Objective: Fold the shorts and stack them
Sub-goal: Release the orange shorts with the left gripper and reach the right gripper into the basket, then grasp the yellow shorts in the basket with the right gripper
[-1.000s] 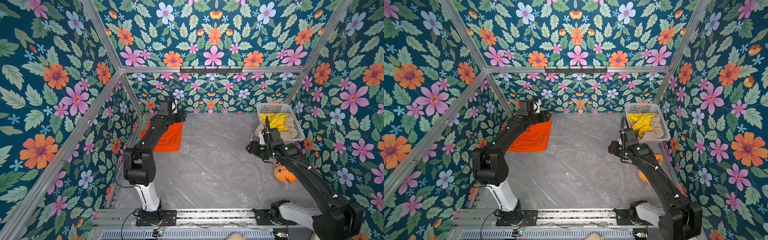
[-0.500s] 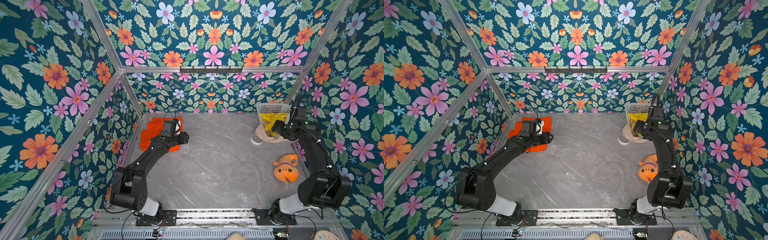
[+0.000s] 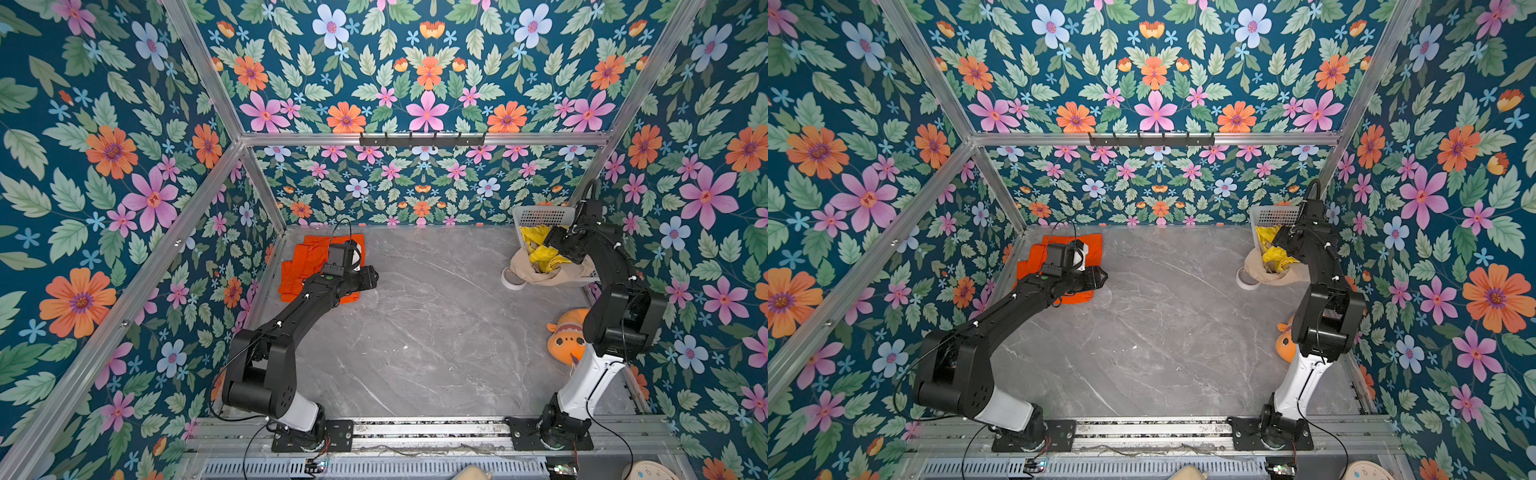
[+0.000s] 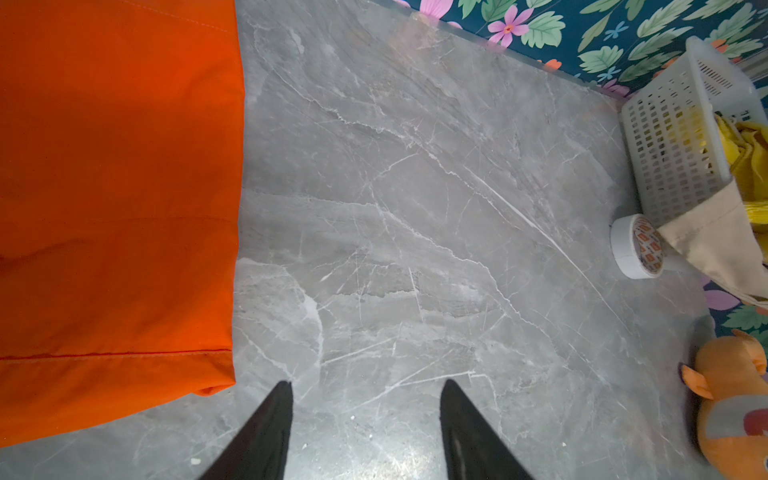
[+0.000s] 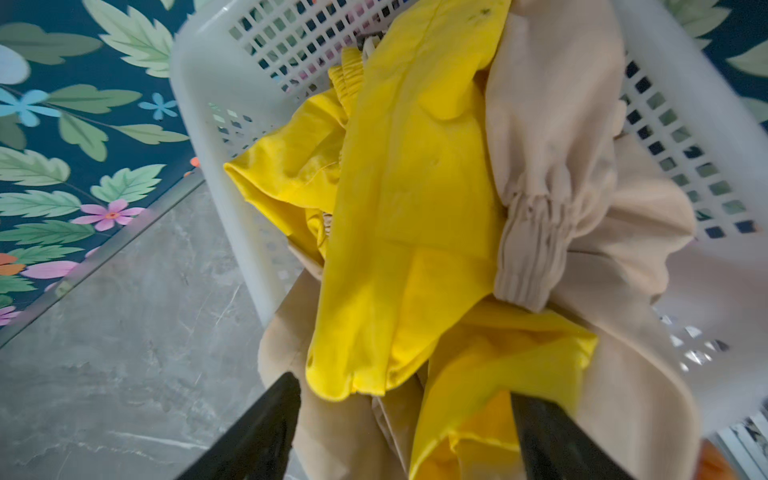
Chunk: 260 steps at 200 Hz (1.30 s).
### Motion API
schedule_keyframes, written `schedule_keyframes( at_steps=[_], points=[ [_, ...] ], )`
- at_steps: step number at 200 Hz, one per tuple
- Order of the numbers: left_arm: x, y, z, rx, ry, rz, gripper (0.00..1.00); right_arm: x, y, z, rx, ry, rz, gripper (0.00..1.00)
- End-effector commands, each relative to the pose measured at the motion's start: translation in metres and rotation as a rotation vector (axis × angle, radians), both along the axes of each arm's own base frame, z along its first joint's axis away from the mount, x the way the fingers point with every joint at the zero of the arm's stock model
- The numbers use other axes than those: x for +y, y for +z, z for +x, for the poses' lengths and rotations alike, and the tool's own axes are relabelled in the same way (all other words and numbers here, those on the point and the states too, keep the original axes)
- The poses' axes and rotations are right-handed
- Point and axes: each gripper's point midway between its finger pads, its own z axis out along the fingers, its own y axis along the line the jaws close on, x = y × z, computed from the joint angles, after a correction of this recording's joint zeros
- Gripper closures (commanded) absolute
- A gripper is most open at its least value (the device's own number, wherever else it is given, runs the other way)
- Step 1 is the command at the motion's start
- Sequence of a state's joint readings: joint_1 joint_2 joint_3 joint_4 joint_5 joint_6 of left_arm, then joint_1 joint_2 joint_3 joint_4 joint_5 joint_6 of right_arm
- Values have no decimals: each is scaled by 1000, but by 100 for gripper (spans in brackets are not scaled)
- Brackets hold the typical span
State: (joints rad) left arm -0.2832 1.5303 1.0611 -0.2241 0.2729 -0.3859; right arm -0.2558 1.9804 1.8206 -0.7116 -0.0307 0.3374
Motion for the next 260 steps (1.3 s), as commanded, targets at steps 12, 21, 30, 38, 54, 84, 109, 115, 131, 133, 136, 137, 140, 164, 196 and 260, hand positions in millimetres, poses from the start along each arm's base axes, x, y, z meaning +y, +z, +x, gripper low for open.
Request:
schedule_keyframes(
  at_steps=[12, 21, 30, 38, 54, 84, 109, 115, 131, 133, 136, 137, 140, 164, 196, 260],
  points=[
    [0, -1, 7, -8, 9, 6, 41, 0, -22, 24, 5, 14, 37, 21],
    [0, -2, 8, -4, 10, 7, 41, 1, -28, 30, 9, 23, 48, 22],
    [0, -4, 8, 1, 12, 6, 41, 0, -33, 36, 15, 24, 52, 29],
    [0, -4, 9, 3, 15, 5, 41, 0, -35, 40, 16, 26, 57, 40],
    [0, -5, 10, 5, 24, 5, 41, 1, -27, 48, -10, 33, 63, 60],
    [-1, -1, 11, -4, 32, -7, 41, 8, 17, 50, -168, 58, 43, 85],
    [-3, 4, 13, -17, 36, -15, 41, 12, 62, 40, -375, 68, -35, 95],
    [-4, 4, 13, -19, 35, -18, 41, 13, 74, 37, -429, 71, -57, 96],
    [-8, 7, 13, -23, 26, -21, 41, 18, 106, 26, -545, 86, -122, 98],
    [-8, 6, 13, -22, 26, -19, 41, 19, 109, 26, -557, 91, -130, 98],
    [-9, 7, 12, -23, 26, -19, 41, 20, 115, 24, -577, 97, -140, 99],
    [-9, 6, 12, -23, 25, -18, 41, 21, 115, 23, -580, 101, -141, 99],
    [-9, 7, 12, -25, 26, -18, 41, 23, 121, 22, -599, 109, -152, 99],
    [-12, 15, 14, -46, 29, -29, 41, 38, 175, 7, -736, 164, -245, 100],
    [-11, 38, 17, -114, 48, -47, 42, 51, 245, -9, -905, 183, -343, 100],
    [-9, 64, 17, -181, 54, -58, 42, 17, 315, -16, -908, -30, -487, 100]
  ],
)
